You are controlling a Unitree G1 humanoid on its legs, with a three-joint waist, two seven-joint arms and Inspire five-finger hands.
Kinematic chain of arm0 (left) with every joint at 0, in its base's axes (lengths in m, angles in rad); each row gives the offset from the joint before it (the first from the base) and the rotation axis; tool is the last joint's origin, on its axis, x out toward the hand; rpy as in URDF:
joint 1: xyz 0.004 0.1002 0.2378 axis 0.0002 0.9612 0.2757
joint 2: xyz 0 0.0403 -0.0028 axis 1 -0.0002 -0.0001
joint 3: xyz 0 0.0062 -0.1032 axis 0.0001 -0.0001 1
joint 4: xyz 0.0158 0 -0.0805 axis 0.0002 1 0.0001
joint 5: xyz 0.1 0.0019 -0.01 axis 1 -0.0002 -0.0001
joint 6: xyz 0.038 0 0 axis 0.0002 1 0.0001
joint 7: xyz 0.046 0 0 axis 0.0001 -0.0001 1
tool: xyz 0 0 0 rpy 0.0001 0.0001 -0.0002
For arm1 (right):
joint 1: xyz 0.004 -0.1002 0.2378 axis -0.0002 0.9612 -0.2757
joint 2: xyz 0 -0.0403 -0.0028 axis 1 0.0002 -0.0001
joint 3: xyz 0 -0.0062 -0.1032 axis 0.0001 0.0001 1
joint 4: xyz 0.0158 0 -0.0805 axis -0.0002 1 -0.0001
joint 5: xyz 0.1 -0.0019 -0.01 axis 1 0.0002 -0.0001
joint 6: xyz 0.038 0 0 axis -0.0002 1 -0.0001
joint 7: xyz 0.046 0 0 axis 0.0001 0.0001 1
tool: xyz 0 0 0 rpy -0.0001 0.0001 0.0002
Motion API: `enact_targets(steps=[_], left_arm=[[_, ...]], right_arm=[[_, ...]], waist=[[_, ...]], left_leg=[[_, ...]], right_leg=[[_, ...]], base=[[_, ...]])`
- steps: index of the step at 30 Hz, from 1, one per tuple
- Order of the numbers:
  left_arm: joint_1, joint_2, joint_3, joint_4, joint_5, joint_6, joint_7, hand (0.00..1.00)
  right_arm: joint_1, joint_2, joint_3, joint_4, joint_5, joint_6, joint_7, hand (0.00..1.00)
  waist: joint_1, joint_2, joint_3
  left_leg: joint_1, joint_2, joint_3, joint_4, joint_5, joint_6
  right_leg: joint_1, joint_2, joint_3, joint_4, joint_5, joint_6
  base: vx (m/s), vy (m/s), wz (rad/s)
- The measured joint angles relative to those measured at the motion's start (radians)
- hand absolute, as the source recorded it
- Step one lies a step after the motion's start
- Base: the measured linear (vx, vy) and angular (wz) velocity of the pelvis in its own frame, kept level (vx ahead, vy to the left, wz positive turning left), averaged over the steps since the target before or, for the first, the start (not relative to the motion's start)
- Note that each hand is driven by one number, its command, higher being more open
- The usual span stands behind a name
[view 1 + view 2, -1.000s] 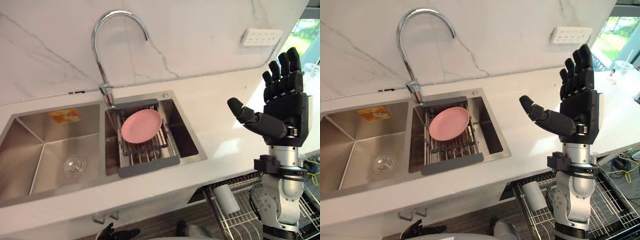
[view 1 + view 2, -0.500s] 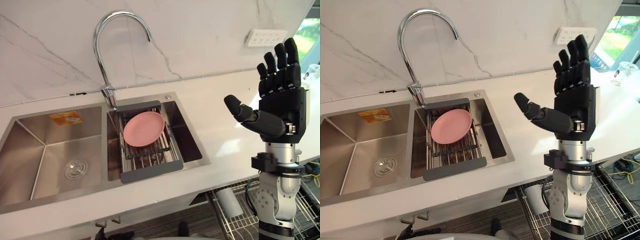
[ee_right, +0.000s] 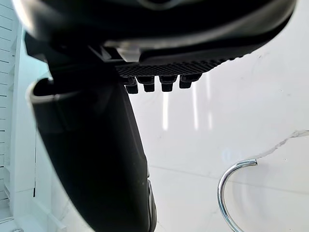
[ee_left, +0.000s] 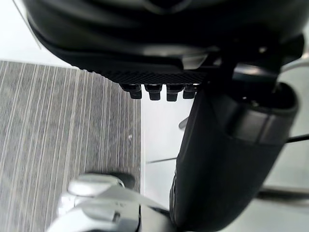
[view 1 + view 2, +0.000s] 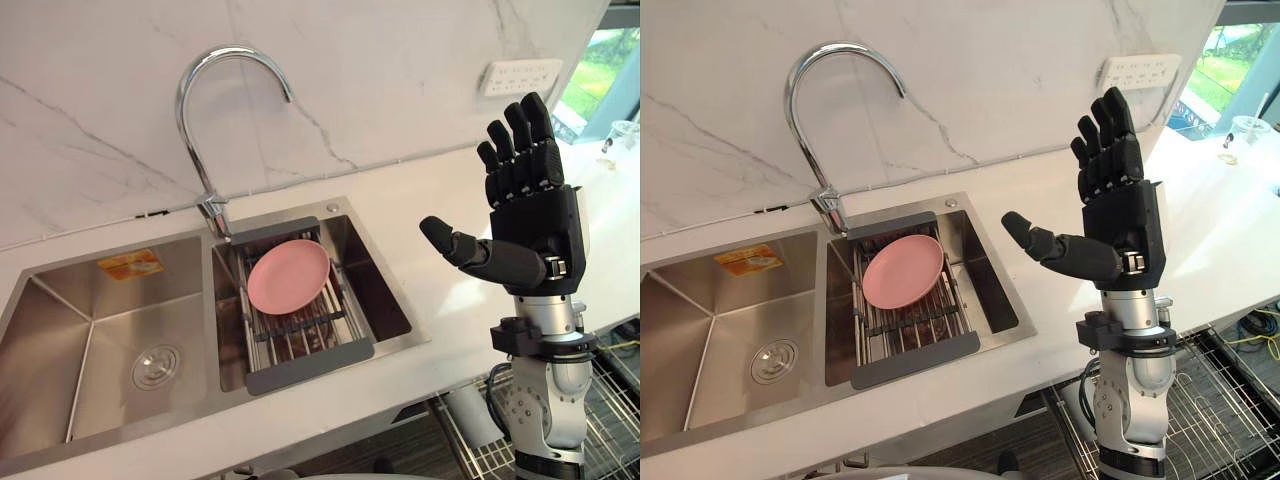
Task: Walk over to the sink, pick up the cup, carry it to the dishwasher, place the cup inside the dishwasher, then close the dishwasher door
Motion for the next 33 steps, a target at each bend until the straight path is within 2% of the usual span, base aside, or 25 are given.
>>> enact_targets(steps=[4,5,6,7,9,12,19,27,33], left_arm=[[0.010,0.025,0.010,0.063,-0.080,0.007,-0.066,1.00],[0.011,0.040,0.004,0.080,-0.103,0.013,-0.087,1.00],[0.014,0.056,-0.019,0.100,-0.112,0.019,-0.117,1.00],[0.017,0.066,-0.033,0.106,-0.112,0.019,-0.131,1.00],[0.026,0.096,-0.054,0.115,-0.112,0.022,-0.166,1.00],[0.021,0.139,-0.101,0.116,-0.108,0.036,-0.187,1.00],[0.001,0.175,-0.125,0.123,-0.108,0.086,-0.201,1.00],[-0.011,0.182,-0.125,0.120,-0.107,0.113,-0.226,1.00],[-0.021,0.185,-0.125,0.111,-0.107,0.135,-0.234,1.00]], right_arm=[[0.000,0.008,-0.016,0.000,0.021,0.016,0.008,1.00],[0.001,0.007,-0.036,0.001,0.013,0.031,0.008,1.00],[0.001,-0.002,-0.051,0.002,-0.015,0.045,-0.013,1.00],[0.001,-0.009,-0.057,0.003,-0.045,0.049,-0.027,1.00],[-0.001,-0.031,-0.039,0.004,-0.182,0.070,-0.049,1.00],[-0.003,-0.074,0.001,0.004,-0.376,0.093,-0.037,1.00],[-0.022,-0.167,0.116,0.004,-0.666,0.135,0.048,1.00],[-0.134,-0.216,0.244,0.036,-0.833,0.160,0.187,1.00],[-0.212,-0.224,0.335,0.127,-0.956,0.160,0.210,1.00]], waist=[[0.000,-0.018,-0.021],[-0.005,-0.019,-0.032],[-0.019,-0.019,-0.039],[-0.022,-0.020,-0.040],[-0.017,-0.034,-0.045],[-0.022,-0.046,-0.049],[-0.024,-0.063,-0.047],[-0.021,-0.063,-0.046],[-0.016,-0.064,-0.045]], left_leg=[[0.024,0.008,0.011,-0.046,0.004,-0.004],[0.036,0.017,0.038,-0.061,0.007,-0.005],[0.053,0.033,0.083,-0.072,0.022,-0.024],[0.062,0.032,0.086,-0.081,0.034,-0.031],[0.082,0.032,0.099,-0.103,0.043,-0.034],[0.098,0.033,0.107,-0.111,0.040,-0.037],[0.115,0.024,0.110,-0.131,0.040,-0.036],[0.109,0.021,0.088,-0.153,0.053,-0.031],[0.098,0.020,0.069,-0.154,0.055,-0.029]], right_leg=[[0.010,-0.012,-0.091,0.000,-0.014,-0.007],[0.015,-0.016,-0.111,0.000,-0.021,-0.004],[0.027,-0.019,-0.137,0.000,-0.034,0.002],[0.032,-0.019,-0.142,0.000,-0.037,0.004],[0.038,-0.026,-0.176,-0.003,-0.033,0.014],[0.048,-0.023,-0.169,0.000,-0.019,0.013],[0.057,-0.029,-0.163,-0.002,-0.019,0.018],[0.056,-0.030,-0.181,0.000,-0.020,0.019],[0.055,-0.031,-0.196,0.001,-0.022,0.021]], base=[[0.00,-0.039,0.05],[0.04,-0.026,0.41],[0.05,-0.028,0.48],[0.05,-0.020,0.25],[0.05,0.002,-0.13],[0.07,-0.002,-0.11],[-0.01,0.007,-0.02],[-0.02,-0.013,0.08],[0.00,-0.011,0.09]])
